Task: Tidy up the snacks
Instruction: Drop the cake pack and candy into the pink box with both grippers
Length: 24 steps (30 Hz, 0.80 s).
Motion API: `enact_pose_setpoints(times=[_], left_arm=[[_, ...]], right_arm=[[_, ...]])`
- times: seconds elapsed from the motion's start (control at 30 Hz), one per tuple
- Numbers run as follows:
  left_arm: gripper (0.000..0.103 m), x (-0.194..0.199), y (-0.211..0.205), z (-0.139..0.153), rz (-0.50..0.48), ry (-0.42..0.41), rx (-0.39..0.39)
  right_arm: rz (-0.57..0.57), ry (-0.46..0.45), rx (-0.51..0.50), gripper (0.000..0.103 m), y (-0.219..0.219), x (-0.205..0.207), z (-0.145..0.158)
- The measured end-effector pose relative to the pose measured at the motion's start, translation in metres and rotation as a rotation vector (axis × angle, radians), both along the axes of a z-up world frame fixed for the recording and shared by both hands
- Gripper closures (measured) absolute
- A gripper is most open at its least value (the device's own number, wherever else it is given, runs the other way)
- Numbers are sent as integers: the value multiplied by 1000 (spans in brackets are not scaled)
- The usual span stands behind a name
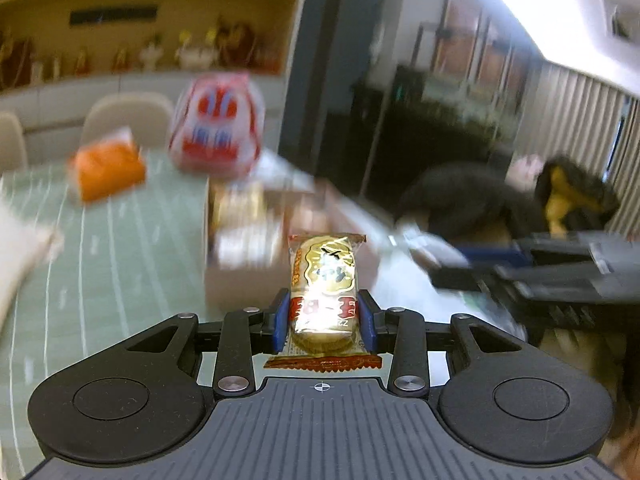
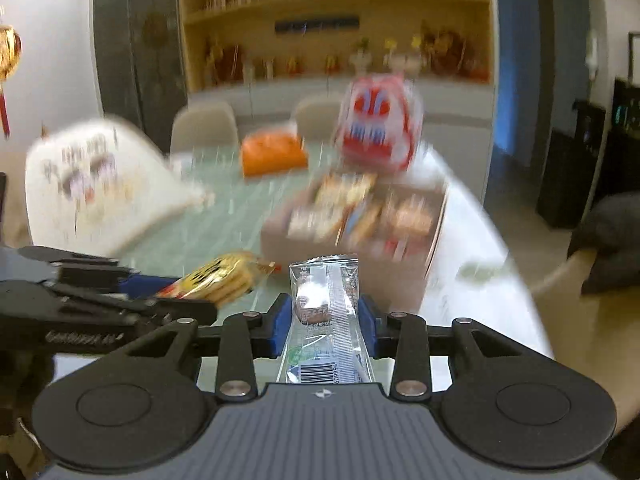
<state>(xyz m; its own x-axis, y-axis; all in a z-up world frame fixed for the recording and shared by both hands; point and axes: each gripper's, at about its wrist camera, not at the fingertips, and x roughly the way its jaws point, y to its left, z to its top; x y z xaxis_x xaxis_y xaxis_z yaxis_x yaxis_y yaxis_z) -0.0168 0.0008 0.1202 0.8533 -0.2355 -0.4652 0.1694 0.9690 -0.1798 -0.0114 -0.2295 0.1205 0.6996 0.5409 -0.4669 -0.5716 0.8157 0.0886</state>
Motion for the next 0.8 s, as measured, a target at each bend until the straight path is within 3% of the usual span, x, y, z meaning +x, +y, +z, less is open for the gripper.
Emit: enact_pose_setpoints(times=[0.13, 0.23, 0.3, 0.4, 0.47, 0.53, 0.63, 0.7, 0.8], left_arm=[[61, 82, 15, 22, 27, -14, -182], [59, 162, 17, -5, 8, 145, -256], [59, 191, 20, -33, 18, 212, -275], [59, 184, 35, -47, 4, 162, -336], [59, 169, 45, -41, 15, 96, -333], [59, 152, 56, -36, 58, 37, -303], [59, 128, 64, -38, 97, 29, -251], [59, 110, 67, -43, 116, 49, -202], [59, 77, 67, -58, 129, 78, -117]], right_arm=[[-43, -70, 38, 67, -9, 23, 36], [-84, -93, 40, 67, -9, 43, 48], [-111, -75, 55, 67, -12, 59, 50], [-132, -44, 76, 67, -17, 82, 49], [-140, -34, 78, 67, -13, 99, 45], [-158, 6, 101, 67, -3, 125, 41], [-136, 103, 157, 66, 21, 168, 28], [-164, 166, 168, 47, 36, 192, 15], [-231, 184, 143, 45, 46, 190, -7]])
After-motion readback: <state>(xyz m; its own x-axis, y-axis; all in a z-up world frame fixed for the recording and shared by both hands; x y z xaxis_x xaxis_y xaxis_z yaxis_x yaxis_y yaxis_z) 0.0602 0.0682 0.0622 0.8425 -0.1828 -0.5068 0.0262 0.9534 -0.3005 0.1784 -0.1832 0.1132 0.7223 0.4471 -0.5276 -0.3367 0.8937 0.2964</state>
